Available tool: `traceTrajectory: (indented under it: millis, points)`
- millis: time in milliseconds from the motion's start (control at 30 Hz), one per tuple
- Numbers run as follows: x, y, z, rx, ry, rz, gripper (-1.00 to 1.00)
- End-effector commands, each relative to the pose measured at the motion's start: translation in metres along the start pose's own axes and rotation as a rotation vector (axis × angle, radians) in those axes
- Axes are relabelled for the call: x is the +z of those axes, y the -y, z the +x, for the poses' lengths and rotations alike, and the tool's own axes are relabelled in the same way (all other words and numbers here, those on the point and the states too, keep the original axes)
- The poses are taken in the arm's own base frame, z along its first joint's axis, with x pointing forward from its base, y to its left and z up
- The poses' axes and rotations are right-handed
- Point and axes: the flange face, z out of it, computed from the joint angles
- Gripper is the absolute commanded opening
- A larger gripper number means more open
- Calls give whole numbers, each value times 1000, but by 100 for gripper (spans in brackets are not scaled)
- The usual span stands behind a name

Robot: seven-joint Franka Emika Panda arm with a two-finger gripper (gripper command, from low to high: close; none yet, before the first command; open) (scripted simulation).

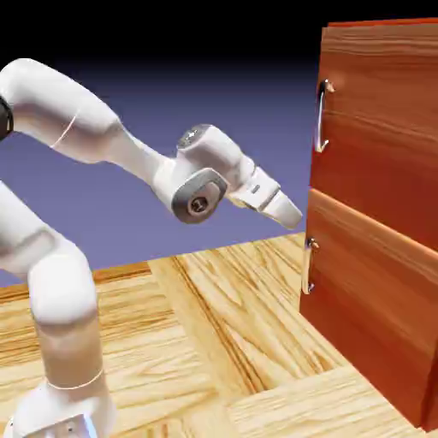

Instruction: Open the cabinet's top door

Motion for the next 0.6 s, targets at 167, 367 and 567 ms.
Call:
traceTrajectory:
  millis: [167, 367, 567]
  points:
    - [-41, 10, 37, 91, -99, 46, 0]
    - [-82, 23, 58, 158, -189, 106, 0]
    - [-116, 40, 66, 197, -272, 174, 0]
